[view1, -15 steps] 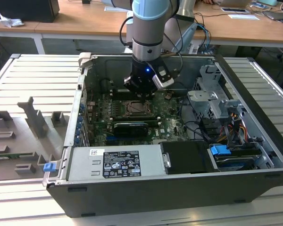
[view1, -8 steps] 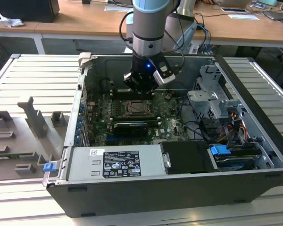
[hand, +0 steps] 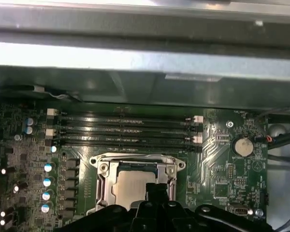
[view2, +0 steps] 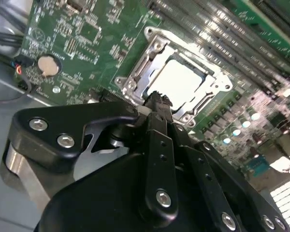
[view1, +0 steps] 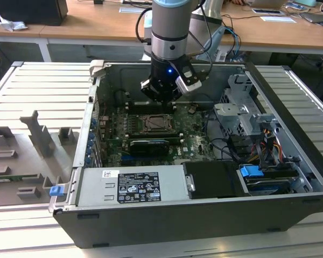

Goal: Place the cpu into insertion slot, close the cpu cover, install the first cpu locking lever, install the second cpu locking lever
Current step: 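Install the second cpu locking lever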

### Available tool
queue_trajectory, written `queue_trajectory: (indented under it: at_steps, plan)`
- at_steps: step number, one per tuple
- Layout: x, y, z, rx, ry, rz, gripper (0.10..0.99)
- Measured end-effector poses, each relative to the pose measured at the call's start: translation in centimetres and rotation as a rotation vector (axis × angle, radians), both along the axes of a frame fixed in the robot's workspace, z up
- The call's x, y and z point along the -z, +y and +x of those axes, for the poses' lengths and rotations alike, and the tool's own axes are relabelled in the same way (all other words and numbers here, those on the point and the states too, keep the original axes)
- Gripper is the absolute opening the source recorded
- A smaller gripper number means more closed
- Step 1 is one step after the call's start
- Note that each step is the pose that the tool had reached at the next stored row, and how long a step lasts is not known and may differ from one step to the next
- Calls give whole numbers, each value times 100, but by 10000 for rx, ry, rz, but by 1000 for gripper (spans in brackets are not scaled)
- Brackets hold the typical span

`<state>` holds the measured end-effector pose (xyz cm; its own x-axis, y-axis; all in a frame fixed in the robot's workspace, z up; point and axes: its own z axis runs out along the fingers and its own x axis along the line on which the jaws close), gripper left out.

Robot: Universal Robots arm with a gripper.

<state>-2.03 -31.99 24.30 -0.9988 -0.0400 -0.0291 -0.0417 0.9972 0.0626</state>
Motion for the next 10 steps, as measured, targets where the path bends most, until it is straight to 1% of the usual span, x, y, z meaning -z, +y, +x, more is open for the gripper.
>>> queue_trajectory:
  at_steps: [4,5,7,9,10]
  plan:
    - [1,-151,-4,2,3,1,106]
    - [1,-197,-4,1,22,0,106]
    - [3,-252,-3,0,67,13,106]
    - [9,-349,-4,1,90,65,106]
    - [11,-372,-4,1,100,73,106]
